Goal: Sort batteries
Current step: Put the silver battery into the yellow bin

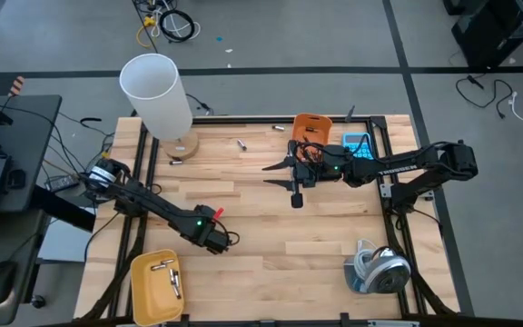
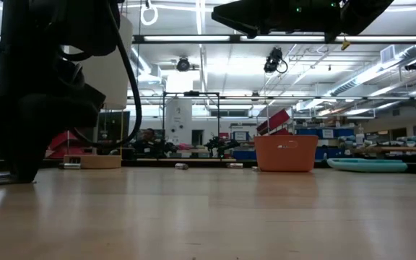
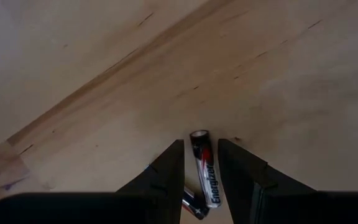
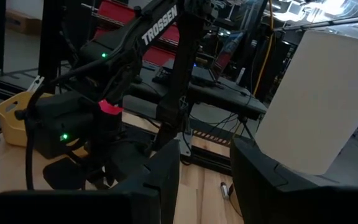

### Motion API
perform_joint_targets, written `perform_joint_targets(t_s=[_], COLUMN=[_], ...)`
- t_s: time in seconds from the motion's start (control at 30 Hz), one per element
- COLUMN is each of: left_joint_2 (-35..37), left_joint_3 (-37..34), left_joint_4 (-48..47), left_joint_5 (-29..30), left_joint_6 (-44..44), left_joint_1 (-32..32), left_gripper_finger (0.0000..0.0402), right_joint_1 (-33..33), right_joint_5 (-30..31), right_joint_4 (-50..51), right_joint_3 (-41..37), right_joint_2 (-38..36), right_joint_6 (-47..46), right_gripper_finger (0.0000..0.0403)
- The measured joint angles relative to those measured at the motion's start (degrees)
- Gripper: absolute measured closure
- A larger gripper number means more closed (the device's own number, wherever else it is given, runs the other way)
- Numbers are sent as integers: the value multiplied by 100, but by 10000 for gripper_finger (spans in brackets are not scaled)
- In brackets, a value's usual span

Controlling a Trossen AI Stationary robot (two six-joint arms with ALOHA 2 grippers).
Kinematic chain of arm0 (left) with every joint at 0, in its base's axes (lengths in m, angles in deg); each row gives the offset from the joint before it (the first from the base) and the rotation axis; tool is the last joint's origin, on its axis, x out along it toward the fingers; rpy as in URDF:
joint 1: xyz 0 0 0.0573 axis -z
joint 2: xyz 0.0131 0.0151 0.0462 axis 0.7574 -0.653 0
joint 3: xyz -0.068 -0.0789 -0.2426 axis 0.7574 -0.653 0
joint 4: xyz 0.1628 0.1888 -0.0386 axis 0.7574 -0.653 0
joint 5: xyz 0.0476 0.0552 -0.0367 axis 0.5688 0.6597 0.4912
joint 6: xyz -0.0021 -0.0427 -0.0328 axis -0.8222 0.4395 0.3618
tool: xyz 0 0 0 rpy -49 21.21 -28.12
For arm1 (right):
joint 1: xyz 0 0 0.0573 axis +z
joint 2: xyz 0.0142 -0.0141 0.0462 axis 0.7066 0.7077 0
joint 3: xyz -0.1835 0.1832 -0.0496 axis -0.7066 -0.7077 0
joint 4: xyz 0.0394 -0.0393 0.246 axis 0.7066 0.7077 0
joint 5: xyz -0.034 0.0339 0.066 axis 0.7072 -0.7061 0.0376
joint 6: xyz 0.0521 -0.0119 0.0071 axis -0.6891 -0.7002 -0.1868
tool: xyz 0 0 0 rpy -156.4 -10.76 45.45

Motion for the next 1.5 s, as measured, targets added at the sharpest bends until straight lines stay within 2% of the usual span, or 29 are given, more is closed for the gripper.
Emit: perform_joint_targets(t_s=[0.4, 0.53, 0.73, 0.9, 1.33, 1.5], left_joint_2=[-10, -10, -9, 1, -23, -21], left_joint_3=[2, 2, 9, 82, 644, 669], left_joint_4=[9, 32, -42, -88, -784, -2018], left_joint_5=[58, 112, 285, 356, 723, 610], left_joint_6=[-330, -611, -830, -919, -1250, -541], left_joint_1=[2, 4, 4, 6, 2, -45], left_gripper_finger=[305, 327, 390, 390, 401, 399], right_joint_1=[2, 2, 2, 2, 2, 2], right_joint_5=[0, 0, 0, 0, 0, 0], right_joint_4=[4, 4, 4, 4, -3, -1], right_joint_3=[0, 0, 0, 0, 0, 0], right_joint_2=[0, 0, 0, 0, 0, 0], right_joint_6=[0, -1, -1, -1, -1, -1], right_gripper_finger=[275, 275, 275, 275, 275, 275])
